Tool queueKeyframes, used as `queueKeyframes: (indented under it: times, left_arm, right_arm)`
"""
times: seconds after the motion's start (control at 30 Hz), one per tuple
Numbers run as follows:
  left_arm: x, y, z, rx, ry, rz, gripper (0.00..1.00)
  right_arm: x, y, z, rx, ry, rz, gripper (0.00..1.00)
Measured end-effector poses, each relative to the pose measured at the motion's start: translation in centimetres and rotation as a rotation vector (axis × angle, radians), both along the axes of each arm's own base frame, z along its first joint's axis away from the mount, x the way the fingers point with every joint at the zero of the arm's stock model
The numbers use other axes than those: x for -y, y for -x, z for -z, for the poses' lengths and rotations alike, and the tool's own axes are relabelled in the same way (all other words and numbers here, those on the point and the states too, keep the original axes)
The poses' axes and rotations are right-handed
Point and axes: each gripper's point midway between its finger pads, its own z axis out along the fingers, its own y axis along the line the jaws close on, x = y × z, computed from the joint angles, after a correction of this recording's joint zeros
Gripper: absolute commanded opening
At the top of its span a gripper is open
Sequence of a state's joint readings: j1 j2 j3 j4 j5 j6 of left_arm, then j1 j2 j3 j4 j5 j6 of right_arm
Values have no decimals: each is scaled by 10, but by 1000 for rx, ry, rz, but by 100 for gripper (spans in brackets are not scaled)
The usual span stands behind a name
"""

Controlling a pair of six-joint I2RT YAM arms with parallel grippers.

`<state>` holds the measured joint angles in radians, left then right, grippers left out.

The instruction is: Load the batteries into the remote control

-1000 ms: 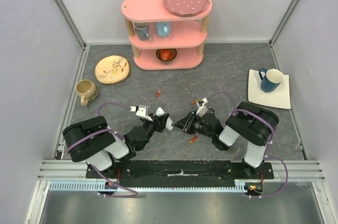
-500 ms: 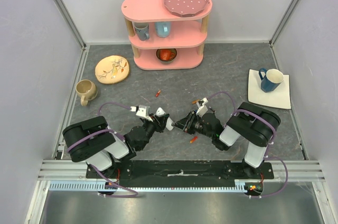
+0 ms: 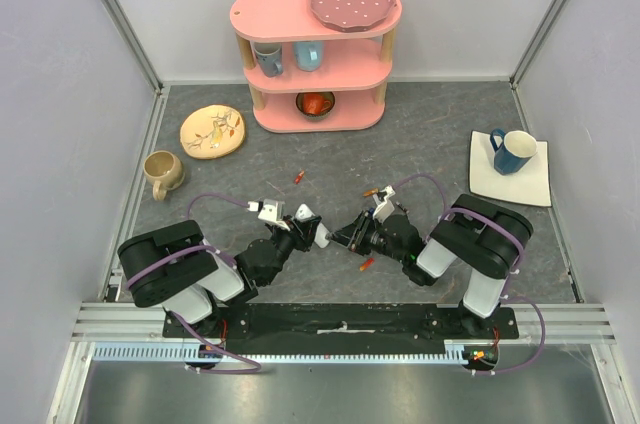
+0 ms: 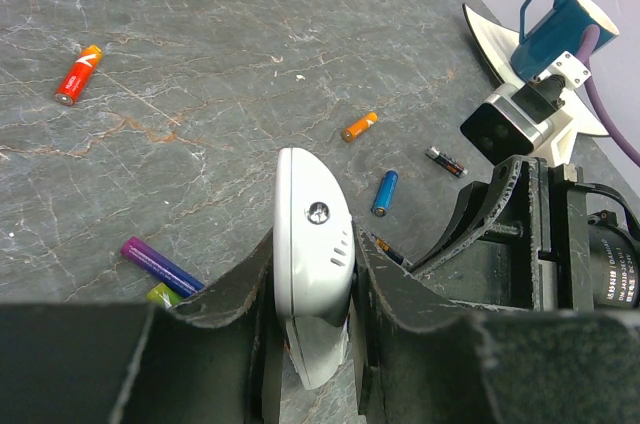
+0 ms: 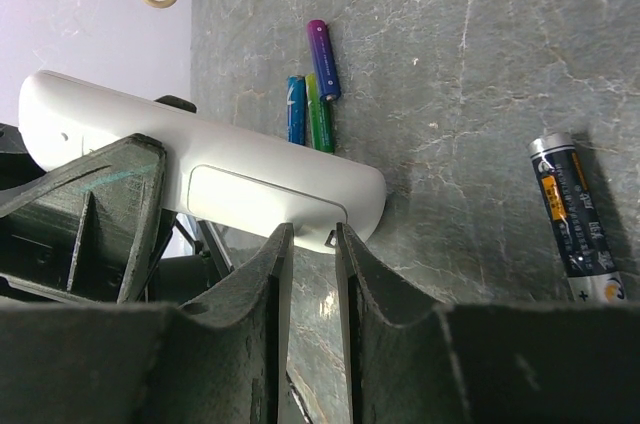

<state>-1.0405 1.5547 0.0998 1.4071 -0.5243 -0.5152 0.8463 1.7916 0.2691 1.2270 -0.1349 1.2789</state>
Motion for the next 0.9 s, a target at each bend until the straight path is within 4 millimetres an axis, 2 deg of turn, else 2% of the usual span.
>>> queueKeyframes:
  times: [0.9]
  left_arm:
    - [0, 1, -1, -2, -3, 1, 2]
  right_arm:
    - [3, 2, -2, 6, -5, 1, 31]
